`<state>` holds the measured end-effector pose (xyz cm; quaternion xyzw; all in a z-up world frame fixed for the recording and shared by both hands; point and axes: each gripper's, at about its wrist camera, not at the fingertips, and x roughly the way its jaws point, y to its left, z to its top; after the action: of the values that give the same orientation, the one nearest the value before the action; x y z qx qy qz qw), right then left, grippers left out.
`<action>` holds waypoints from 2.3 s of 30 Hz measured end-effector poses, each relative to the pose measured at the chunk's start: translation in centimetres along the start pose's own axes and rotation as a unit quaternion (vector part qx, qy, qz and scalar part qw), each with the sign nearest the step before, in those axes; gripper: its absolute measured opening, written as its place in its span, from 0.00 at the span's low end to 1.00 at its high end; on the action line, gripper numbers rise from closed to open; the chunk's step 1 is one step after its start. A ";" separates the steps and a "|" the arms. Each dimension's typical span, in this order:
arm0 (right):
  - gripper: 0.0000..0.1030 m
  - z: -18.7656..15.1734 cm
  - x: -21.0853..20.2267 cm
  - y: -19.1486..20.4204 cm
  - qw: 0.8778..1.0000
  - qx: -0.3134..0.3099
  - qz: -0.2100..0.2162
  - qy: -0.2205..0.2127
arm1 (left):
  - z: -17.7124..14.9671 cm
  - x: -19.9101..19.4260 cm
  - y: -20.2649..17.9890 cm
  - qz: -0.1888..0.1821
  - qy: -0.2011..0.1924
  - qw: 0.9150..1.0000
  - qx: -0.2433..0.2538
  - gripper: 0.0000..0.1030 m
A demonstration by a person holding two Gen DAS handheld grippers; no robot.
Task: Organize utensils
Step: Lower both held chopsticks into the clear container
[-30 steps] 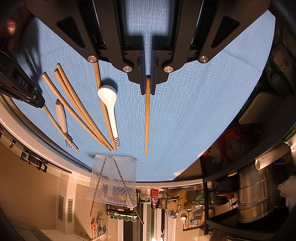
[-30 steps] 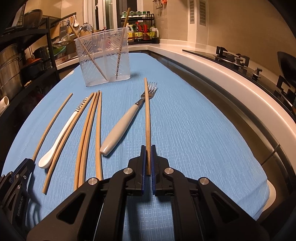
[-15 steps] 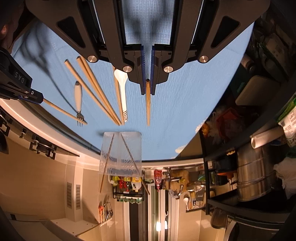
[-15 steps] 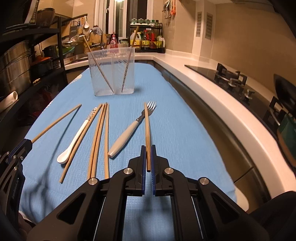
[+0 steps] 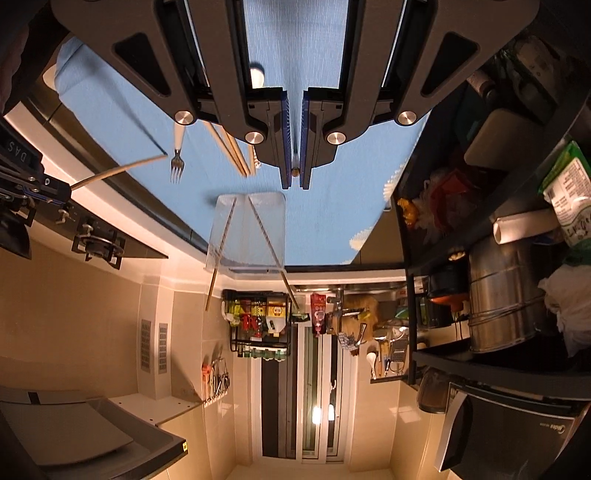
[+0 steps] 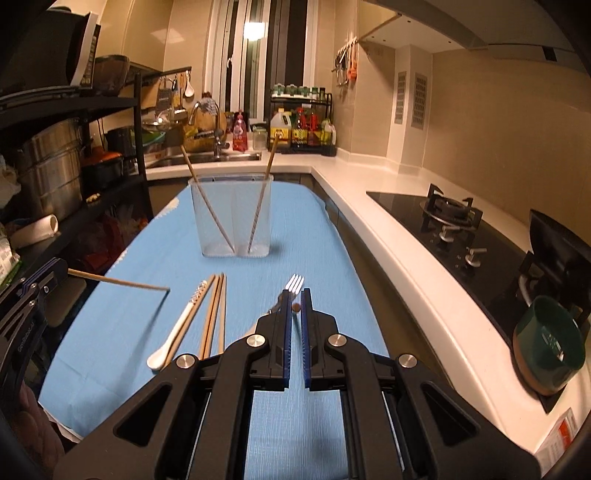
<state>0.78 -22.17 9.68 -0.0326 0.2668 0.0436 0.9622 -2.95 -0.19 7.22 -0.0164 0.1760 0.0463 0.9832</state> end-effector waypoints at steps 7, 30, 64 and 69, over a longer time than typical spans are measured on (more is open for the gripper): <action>0.05 3.0 -0.3 -0.6 1.000 0.000 0.014 -0.016 | 3.0 0.1 0.4 -0.009 -0.010 1.000 -0.007 0.04; 0.05 10.1 2.1 1.0 0.998 -0.003 0.046 -0.033 | 11.2 4.7 -0.5 -0.045 0.087 0.995 -0.014 0.04; 0.04 27.2 12.9 4.2 0.993 -0.032 0.097 -0.057 | 28.4 18.0 -3.6 -0.087 0.036 0.995 0.021 0.04; 0.04 25.8 16.6 4.4 0.994 -0.029 0.097 -0.034 | 26.1 22.3 -4.0 -0.097 0.076 0.992 0.028 0.04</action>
<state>27.68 -14.45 23.03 -0.0329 0.2343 0.1461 0.9606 27.27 -1.00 23.96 -0.0096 0.2491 -0.0560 0.9668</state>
